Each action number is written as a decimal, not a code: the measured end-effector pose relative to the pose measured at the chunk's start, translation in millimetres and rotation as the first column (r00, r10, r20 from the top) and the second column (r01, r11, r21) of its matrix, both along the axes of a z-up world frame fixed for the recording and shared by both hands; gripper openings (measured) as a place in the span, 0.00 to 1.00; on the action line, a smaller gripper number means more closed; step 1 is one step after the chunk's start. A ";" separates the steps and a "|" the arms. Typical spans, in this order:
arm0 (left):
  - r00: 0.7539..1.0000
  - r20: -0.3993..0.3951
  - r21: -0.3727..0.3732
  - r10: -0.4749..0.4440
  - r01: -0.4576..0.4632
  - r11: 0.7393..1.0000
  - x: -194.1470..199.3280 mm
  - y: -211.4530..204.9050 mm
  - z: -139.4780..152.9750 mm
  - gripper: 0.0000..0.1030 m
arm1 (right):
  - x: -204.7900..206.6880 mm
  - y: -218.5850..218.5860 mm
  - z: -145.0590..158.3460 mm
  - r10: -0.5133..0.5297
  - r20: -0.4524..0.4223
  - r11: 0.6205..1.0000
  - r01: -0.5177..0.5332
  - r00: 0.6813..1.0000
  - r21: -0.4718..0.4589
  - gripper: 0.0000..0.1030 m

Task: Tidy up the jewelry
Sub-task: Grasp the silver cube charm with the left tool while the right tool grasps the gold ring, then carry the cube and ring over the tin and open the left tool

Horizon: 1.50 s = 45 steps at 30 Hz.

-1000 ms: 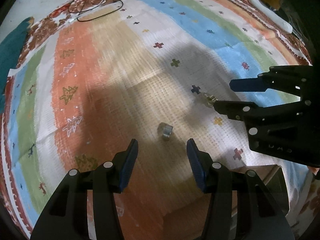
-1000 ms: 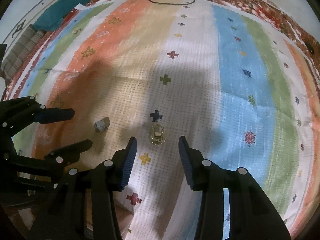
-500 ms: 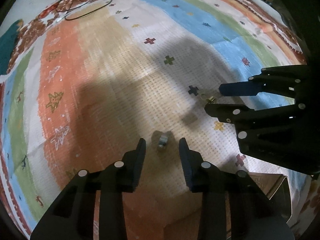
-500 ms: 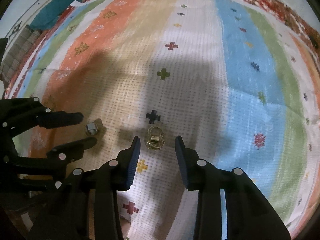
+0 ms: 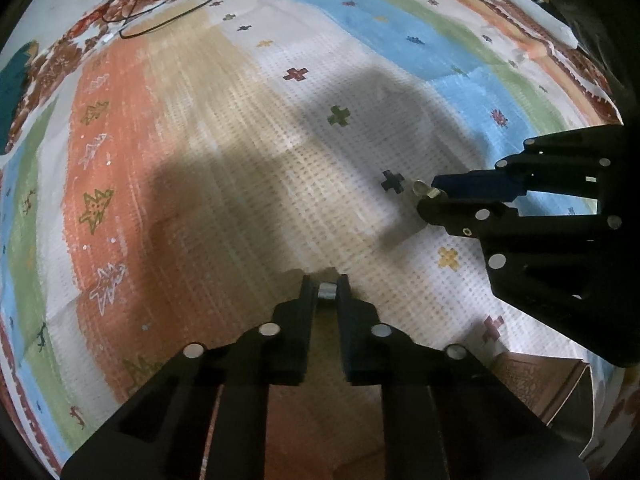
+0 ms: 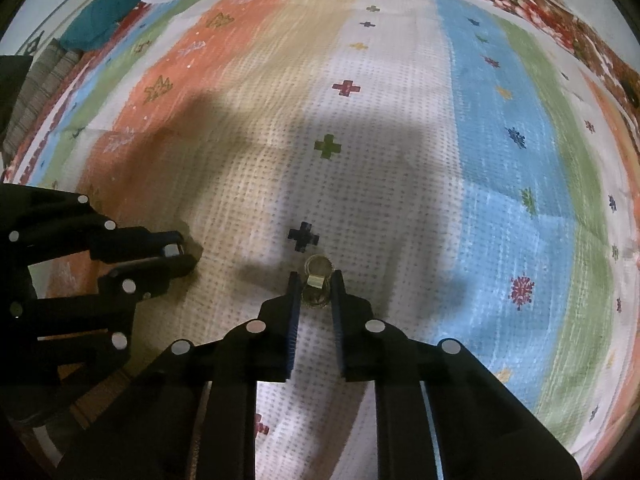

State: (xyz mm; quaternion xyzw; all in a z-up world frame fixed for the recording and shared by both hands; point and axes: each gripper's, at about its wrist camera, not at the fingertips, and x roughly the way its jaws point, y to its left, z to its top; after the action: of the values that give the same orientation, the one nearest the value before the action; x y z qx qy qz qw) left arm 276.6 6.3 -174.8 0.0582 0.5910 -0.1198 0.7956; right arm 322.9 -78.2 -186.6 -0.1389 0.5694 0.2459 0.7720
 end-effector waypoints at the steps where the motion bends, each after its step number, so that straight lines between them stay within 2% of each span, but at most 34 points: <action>1: 1.000 0.000 -0.002 0.002 -0.002 1.000 0.3 -0.4 0.1 0.08 | 0.2 -0.1 0.5 0.000 0.000 1.000 0.000 1.000 0.002 0.15; 8: 0.999 0.022 0.006 0.025 -0.026 1.000 -5.0 3.0 8.0 0.08 | -3.1 3.5 7.0 0.008 0.015 1.000 -0.008 1.000 -0.006 0.15; 19: 0.995 0.047 -0.001 0.088 -0.088 0.996 -20.4 9.3 22.1 0.08 | -15.7 1.7 25.8 0.008 0.042 0.999 -0.010 0.999 0.033 0.15; 25: 0.986 0.052 0.006 0.161 -0.161 0.987 -26.0 15.4 28.0 0.08 | -24.1 2.8 31.3 0.010 0.046 0.999 -0.011 0.999 0.031 0.15; 31: 0.980 0.061 0.017 0.190 -0.191 0.981 -33.5 15.9 36.9 0.08 | -30.5 4.1 41.4 0.001 0.064 0.999 -0.005 0.998 0.050 0.15; 45: 0.961 0.133 -0.031 0.243 -0.241 0.970 -57.5 18.2 73.8 0.08 | -46.5 -7.1 65.7 -0.057 0.083 0.996 0.050 0.995 0.078 0.15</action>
State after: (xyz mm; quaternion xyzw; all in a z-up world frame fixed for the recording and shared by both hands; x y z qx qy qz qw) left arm 219.1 24.4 -101.0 -0.0122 0.5373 -0.0219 0.8430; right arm 276.4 -85.3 -120.8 -0.1045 0.5298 0.2404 0.8066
